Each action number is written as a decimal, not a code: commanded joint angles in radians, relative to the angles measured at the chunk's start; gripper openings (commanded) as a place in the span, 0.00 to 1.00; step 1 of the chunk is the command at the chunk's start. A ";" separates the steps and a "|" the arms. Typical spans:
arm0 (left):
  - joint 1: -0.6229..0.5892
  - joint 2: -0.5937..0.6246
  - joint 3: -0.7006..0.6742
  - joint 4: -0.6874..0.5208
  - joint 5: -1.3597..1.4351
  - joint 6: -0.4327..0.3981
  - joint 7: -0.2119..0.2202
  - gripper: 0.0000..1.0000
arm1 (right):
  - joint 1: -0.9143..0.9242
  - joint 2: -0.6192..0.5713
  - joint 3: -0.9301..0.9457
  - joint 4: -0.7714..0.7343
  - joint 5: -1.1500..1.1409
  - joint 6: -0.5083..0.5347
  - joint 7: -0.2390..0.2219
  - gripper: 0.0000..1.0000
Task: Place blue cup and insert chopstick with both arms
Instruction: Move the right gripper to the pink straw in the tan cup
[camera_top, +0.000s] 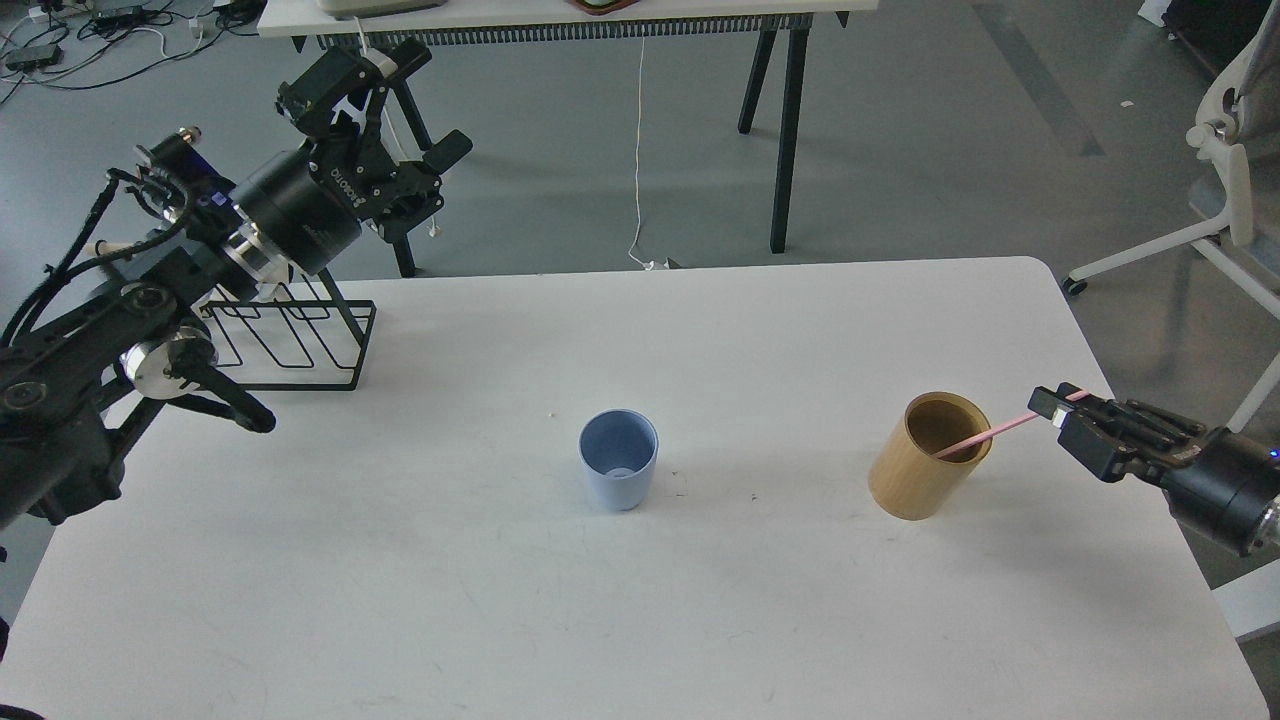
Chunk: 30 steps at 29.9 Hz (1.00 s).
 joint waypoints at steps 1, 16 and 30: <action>0.002 0.000 0.000 0.000 0.001 0.000 0.000 0.99 | 0.000 -0.001 0.008 0.000 0.000 0.000 0.000 0.14; 0.016 -0.002 0.000 0.000 0.001 0.000 0.000 0.99 | 0.011 -0.003 0.012 0.000 0.005 0.003 0.000 0.00; 0.036 0.000 0.000 0.001 0.001 0.000 0.000 0.99 | 0.017 0.000 0.064 0.008 0.020 0.012 0.000 0.00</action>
